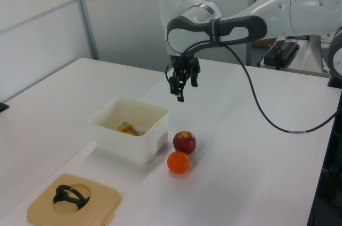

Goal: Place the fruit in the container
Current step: 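Lower the gripper onto the red apple and close it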

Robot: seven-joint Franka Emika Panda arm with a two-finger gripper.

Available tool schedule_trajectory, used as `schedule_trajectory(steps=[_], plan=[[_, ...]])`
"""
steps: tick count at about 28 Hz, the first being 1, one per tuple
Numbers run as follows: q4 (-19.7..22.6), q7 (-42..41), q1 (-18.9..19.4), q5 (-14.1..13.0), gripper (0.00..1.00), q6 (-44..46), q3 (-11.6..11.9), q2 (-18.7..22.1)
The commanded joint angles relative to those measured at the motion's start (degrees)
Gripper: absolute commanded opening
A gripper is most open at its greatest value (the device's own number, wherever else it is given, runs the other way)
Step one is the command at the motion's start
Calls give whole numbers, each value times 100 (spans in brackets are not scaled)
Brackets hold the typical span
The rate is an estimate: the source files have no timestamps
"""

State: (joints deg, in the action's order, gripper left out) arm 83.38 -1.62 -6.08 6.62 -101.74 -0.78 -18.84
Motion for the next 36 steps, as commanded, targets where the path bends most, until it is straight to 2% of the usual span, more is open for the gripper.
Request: schedule_trajectory(steps=[1, 7, 17, 23, 27, 36], plan=[[882, -136, 71, -11, 100, -202, 34, 596], [1233, -136, 98, -29, 100, -609, -27, 627], [1900, -119, 405, -47, 100, -1505, -27, 540], [1892, -93, 459, -20, 100, -1568, -27, 320], [1831, -66, 467, 24, 100, -1707, -27, 31], [1831, -66, 494, 129, 100, -1963, -27, -199]])
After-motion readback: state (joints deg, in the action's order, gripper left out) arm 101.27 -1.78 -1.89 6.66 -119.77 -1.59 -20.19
